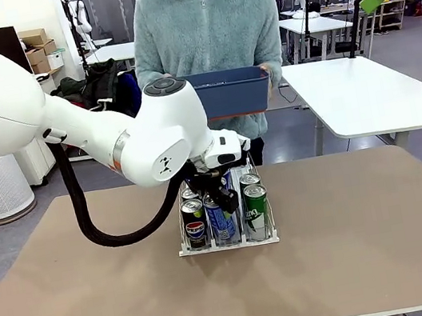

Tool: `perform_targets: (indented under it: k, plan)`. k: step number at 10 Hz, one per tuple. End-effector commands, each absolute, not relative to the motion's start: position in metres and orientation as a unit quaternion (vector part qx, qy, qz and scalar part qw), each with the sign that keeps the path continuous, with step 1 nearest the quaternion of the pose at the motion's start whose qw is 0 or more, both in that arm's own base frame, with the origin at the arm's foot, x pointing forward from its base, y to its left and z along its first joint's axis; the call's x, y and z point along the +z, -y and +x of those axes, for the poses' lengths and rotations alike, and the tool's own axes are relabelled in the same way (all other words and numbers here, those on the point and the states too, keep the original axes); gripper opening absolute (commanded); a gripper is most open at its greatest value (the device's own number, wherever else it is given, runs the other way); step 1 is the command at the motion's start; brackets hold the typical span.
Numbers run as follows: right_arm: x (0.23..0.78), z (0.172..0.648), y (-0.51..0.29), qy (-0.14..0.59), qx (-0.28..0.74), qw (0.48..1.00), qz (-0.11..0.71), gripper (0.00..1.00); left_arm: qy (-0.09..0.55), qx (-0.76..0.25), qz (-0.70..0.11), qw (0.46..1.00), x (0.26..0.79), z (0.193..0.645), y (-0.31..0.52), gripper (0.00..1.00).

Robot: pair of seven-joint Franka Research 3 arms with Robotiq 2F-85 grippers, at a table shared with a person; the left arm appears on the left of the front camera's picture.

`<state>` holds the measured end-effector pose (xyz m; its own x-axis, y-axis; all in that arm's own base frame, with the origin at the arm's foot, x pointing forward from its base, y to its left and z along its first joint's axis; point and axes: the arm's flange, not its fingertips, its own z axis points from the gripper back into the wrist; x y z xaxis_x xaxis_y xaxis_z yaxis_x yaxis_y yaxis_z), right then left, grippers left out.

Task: Fill the beverage cans into the dispenser.
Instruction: Place the picked Ionic drink in the line of the Automatic Can Dispenser with the same cans.

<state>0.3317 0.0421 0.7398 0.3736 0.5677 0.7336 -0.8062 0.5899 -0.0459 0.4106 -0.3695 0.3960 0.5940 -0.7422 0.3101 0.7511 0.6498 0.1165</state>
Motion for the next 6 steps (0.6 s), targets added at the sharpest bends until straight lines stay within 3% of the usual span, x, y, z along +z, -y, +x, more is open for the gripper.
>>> perform_targets:
  k: [1,4,5,6]
  plan:
    - [0.7392,0.3315,-0.0431,0.366,0.424,0.813,0.162,1.0,0.145,-0.422,-0.017,0.895,0.3888,0.4139,0.3683,0.57]
    - [0.7392,0.3315,-0.0431,0.366,0.424,0.813,0.162,1.0,0.14,-0.43,-0.023,0.892,0.3801,0.4189,0.3715,0.57]
    - [0.7392,0.3315,-0.0431,0.366,0.424,0.813,0.162,1.0,0.136,-0.429,-0.026,0.893,0.3805,0.4185,0.374,0.76]
    - [0.7392,0.3315,-0.0431,0.366,0.424,0.813,0.162,1.0,0.138,-0.422,-0.027,0.895,0.385,0.4172,0.375,0.77]
